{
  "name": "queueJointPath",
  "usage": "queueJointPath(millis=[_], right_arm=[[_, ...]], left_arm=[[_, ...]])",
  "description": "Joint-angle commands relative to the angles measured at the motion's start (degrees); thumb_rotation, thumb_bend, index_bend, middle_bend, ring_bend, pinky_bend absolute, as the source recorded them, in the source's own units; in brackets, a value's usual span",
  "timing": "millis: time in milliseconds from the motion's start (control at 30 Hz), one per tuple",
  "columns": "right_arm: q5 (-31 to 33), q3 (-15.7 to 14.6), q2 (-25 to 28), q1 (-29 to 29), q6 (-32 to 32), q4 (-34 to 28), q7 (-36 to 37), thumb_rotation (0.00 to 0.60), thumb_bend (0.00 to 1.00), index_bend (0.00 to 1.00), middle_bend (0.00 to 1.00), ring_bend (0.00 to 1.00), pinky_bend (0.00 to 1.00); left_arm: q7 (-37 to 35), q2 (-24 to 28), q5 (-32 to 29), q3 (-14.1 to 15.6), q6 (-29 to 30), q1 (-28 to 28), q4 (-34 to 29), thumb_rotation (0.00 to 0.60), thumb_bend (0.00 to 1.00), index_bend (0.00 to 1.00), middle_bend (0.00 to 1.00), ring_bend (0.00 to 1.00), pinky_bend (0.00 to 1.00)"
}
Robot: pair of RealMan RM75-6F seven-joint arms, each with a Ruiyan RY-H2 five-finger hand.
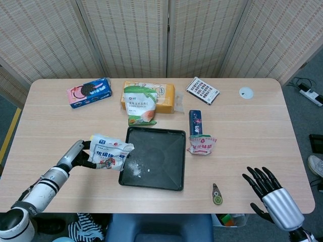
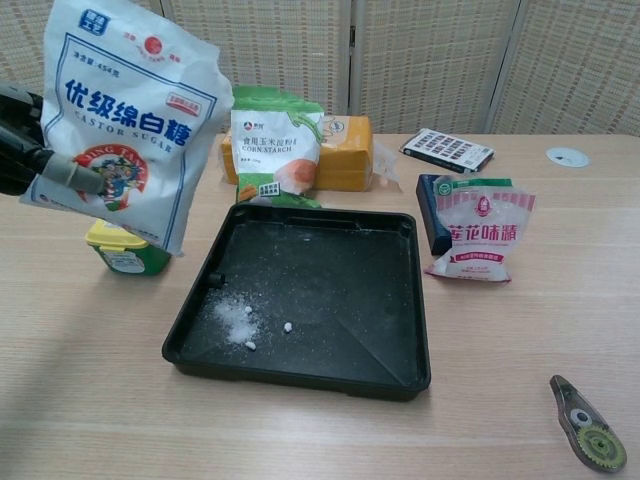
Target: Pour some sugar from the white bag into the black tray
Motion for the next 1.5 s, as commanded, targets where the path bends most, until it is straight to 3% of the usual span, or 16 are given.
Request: queueJointPath(millis=[33,267,500,967,1167,1300,1433,1500], right_arm=[[0.18,0.04,-0.13,0.05,-0.20,-0.09,-0.25,0.600,0.30,0.00,0.00,0.00,0.00],[0.86,0.21,-0.32,0.12,-0.67,-0.26,-0.69,0.600,0.30,0.00,0.00,0.00,0.00],[1.61,0.39,-0.62,0.24,-1.35,-0.43,-1.31,0.600,0.30,0.00,0.00,0.00,0.00],[3.46,1.11,-1.27,0.30,-2.18,-0.73,-2.73,0.600,0.30,0.00,0.00,0.00,0.00],[4.21,1.35,-1.44,0.55,-2.88,-0.82,-3.03,0.600,0.30,0.00,0.00,0.00,0.00],[4.46,1.43,-1.47,0.56,-2.91,-0.90,-3.16,0.600,0.30,0.00,0.00,0.00,0.00],[4.41,1.40,-1.47,0.55,-2.82,-0.96,-3.20,0.600,0.30,0.00,0.00,0.00,0.00],[4.32,1.34,-1.45,0.51,-2.73,-1.00,-3.23,0.600,0.30,0.00,0.00,0.00,0.00]], left_arm=[[-11.31,-1.46,15.59,4.09,-9.51,6.27,10.27,0.600,0.27,0.94,0.99,1.00,1.00],[-24.14,-8.29,29.95,5.98,-15.81,7.75,22.29,0.600,0.27,0.94,0.99,1.00,1.00],[-34.20,-13.27,40.50,6.18,-16.87,7.67,28.89,0.600,0.27,0.94,0.99,1.00,1.00],[-50.79,-20.03,53.75,9.10,-18.00,2.05,41.87,0.600,0.27,0.95,0.99,1.00,1.00],[-56.35,-20.58,57.75,10.63,-18.16,0.25,43.95,0.600,0.27,0.93,0.99,1.00,1.00],[-60.52,-20.18,61.05,11.70,-17.70,-0.27,44.08,0.600,0.28,0.78,0.87,1.00,1.00],[-64.45,-19.66,64.75,13.22,-16.62,-0.57,43.85,0.600,0.27,0.49,0.64,1.00,1.00],[-67.01,-19.30,66.93,14.11,-16.24,-0.93,43.74,0.600,0.25,0.31,0.46,1.00,1.00]])
